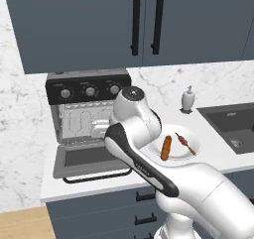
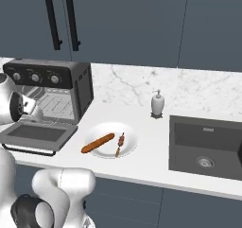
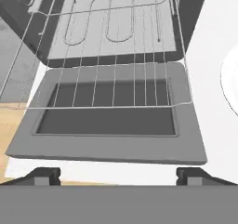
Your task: Pick up the kebab skewer and baguette bread, and place them inside the toaster oven. Close the toaster oven door and start by setting the timer.
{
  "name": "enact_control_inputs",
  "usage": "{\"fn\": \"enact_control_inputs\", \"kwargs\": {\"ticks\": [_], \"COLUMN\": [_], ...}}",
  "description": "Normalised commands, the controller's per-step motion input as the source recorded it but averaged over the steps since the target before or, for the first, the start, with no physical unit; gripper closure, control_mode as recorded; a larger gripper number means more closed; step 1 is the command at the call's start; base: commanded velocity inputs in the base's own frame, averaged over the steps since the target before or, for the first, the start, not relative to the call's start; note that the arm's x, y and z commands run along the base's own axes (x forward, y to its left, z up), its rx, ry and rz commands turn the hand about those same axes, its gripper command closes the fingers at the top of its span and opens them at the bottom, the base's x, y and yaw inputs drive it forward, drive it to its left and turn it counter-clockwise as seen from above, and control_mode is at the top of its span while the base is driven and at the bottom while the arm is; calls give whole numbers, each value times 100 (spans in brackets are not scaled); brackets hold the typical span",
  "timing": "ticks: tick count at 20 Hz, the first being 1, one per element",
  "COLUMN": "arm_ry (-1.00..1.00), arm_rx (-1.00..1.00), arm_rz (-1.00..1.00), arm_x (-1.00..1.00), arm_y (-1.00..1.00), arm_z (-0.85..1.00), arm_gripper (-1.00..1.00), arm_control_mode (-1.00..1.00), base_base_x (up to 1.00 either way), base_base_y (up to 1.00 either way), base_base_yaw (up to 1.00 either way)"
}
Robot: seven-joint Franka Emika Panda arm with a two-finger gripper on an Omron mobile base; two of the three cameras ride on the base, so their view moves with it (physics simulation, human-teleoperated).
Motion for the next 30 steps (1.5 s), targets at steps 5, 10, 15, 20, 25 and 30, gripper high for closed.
{"fn": "enact_control_inputs", "kwargs": {"ticks": [5, 10, 15, 20, 25, 30], "arm_ry": [1, 4, 12, 23, 17, 8], "arm_rx": [0, 0, 0, 0, 0, 0], "arm_rz": [-15, -21, -31, -26, -12, -2], "arm_x": [-14, 0, 0, 6, 10, 36], "arm_y": [-100, -100, -100, -64, -42, -36], "arm_z": [9, 0, 0, -32, -25, -22], "arm_gripper": [-100, -100, -100, -100, -100, -100], "arm_control_mode": [-100, -100, -100, -100, -100, -100], "base_base_x": [0, 0, 0, 0, 0, 0], "base_base_y": [0, 0, 0, 0, 0, 0], "base_base_yaw": [0, 0, 0, 0, 0, 0]}}
